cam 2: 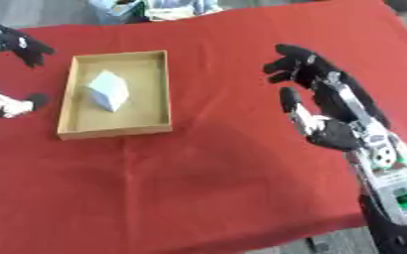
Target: Pick up objects on the table and place them in the box.
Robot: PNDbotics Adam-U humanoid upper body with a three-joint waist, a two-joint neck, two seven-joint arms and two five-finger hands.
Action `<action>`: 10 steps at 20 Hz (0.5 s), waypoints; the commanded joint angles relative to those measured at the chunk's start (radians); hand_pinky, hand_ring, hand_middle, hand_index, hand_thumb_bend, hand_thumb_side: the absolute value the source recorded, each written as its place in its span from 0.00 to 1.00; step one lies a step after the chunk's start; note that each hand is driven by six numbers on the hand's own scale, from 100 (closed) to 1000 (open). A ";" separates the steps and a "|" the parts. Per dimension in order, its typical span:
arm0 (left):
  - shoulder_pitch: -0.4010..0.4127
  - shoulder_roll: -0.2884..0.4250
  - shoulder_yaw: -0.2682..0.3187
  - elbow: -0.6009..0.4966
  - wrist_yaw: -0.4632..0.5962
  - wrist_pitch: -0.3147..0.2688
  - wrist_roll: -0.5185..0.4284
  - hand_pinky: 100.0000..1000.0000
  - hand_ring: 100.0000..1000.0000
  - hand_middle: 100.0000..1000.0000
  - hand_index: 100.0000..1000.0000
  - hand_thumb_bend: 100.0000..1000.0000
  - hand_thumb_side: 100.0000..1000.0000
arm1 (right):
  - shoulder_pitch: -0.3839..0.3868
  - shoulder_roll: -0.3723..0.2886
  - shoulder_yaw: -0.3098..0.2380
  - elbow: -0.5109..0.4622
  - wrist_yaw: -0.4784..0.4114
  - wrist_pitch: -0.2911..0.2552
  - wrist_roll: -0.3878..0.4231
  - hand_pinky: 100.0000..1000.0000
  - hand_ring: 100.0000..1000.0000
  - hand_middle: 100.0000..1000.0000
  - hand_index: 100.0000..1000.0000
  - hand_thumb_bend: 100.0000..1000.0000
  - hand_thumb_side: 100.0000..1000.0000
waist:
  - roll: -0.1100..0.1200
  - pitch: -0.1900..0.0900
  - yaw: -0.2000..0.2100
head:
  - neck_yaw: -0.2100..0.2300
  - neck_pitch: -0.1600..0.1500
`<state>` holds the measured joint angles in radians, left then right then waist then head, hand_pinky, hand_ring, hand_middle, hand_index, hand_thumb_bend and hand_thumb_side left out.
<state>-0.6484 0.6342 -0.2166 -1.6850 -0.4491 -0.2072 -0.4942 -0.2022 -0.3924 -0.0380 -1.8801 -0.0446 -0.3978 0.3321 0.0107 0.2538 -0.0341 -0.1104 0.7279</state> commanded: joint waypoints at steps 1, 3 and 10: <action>0.037 0.016 0.053 -0.091 0.043 0.042 0.004 0.66 0.56 0.55 0.84 0.18 0.36 | -0.007 -0.009 -0.011 -0.012 0.004 -0.001 -0.005 0.71 0.79 0.66 0.93 0.00 0.46 | -0.006 -0.011 0.008 | 0.029 -0.007; 0.075 0.002 0.073 -0.121 0.056 0.063 0.007 0.66 0.56 0.55 0.83 0.16 0.36 | -0.009 -0.009 -0.011 -0.012 0.003 -0.002 -0.004 0.71 0.79 0.66 0.93 0.00 0.46 | -0.009 -0.010 0.015 | 0.050 -0.007; 0.151 -0.040 0.111 -0.165 0.072 0.106 0.014 0.65 0.55 0.54 0.83 0.12 0.38 | -0.013 -0.004 -0.010 -0.012 0.002 -0.003 -0.005 0.71 0.79 0.66 0.93 0.00 0.46 | -0.018 -0.007 0.024 | 0.083 -0.002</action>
<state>-0.4892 0.5840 -0.1249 -1.8258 -0.3858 -0.1092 -0.4831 -0.2033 -0.3838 -0.0408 -1.8801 -0.0443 -0.4002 0.3296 -0.0092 0.2598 -0.0098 -0.0353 0.7280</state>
